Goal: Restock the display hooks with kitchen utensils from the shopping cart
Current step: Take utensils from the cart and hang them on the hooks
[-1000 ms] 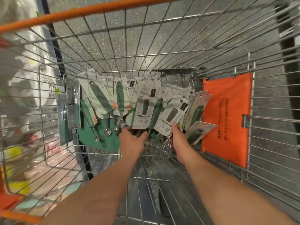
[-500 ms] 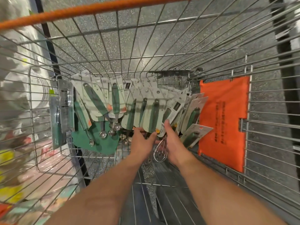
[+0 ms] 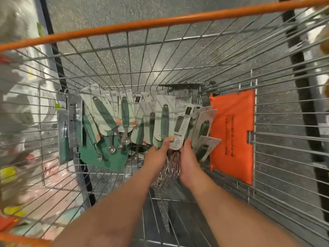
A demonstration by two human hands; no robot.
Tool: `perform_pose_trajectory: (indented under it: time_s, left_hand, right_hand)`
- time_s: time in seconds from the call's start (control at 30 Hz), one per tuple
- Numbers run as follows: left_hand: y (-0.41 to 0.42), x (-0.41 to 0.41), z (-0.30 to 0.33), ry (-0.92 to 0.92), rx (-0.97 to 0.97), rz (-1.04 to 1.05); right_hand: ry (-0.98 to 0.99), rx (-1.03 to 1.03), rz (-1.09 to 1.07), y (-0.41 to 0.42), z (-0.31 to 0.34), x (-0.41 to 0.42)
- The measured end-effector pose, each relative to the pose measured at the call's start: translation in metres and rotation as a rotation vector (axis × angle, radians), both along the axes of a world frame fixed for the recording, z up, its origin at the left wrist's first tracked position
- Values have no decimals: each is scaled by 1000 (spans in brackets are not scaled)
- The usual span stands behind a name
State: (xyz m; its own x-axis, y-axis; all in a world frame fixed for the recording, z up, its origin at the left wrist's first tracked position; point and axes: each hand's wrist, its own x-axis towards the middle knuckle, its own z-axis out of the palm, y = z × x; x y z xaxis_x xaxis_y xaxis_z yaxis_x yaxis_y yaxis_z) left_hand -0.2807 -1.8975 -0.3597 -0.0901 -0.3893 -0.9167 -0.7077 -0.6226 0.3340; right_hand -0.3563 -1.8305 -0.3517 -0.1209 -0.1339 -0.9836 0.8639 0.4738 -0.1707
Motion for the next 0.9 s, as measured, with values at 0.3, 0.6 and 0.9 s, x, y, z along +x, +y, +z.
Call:
perform_pose_trajectory:
  time_s: [0.3, 0.6, 0.9]
  left_hand:
    - [-2, -10, 82, 203, -27, 311]
    - [-4, 27, 182, 321, -169, 358]
    - [-8, 127, 252, 470, -365, 499]
  right_hand:
    - [106, -71, 104, -9, 83, -5]
    - [341, -209, 223, -19, 169, 20]
    - [488, -393, 385, -35, 258, 103]
